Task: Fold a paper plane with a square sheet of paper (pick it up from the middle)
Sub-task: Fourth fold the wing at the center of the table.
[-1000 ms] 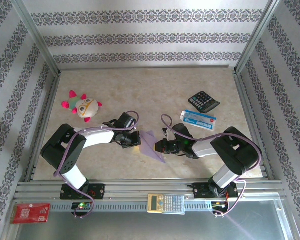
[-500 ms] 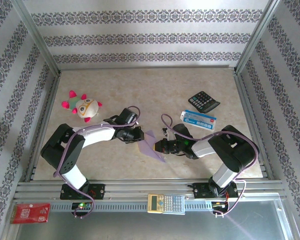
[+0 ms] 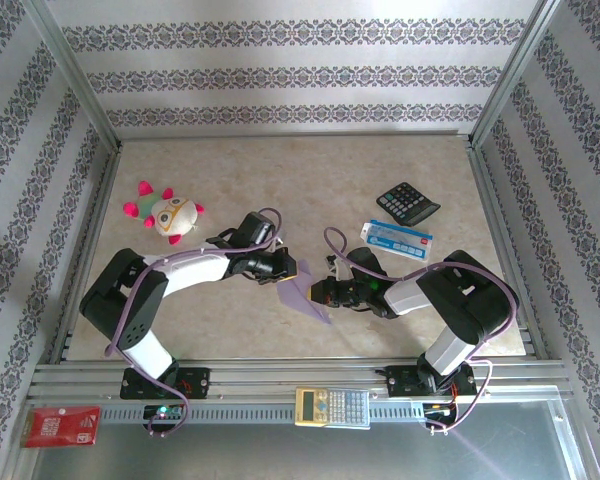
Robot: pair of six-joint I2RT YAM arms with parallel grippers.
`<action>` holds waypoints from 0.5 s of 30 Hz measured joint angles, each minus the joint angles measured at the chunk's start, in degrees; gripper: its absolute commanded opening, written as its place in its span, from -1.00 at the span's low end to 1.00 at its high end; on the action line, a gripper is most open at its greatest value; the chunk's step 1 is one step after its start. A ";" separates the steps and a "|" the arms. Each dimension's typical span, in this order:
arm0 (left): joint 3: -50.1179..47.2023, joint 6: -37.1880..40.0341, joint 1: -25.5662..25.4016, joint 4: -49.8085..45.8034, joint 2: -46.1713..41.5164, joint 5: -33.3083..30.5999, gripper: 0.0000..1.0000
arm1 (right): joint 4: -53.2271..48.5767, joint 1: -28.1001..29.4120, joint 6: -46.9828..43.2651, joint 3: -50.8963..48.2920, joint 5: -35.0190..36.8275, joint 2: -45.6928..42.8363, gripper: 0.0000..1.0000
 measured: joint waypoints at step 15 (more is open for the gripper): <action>3.19 -0.13 -0.33 0.72 6.84 1.16 -0.77 | 0.44 -0.11 0.31 0.00 -0.17 0.33 -0.89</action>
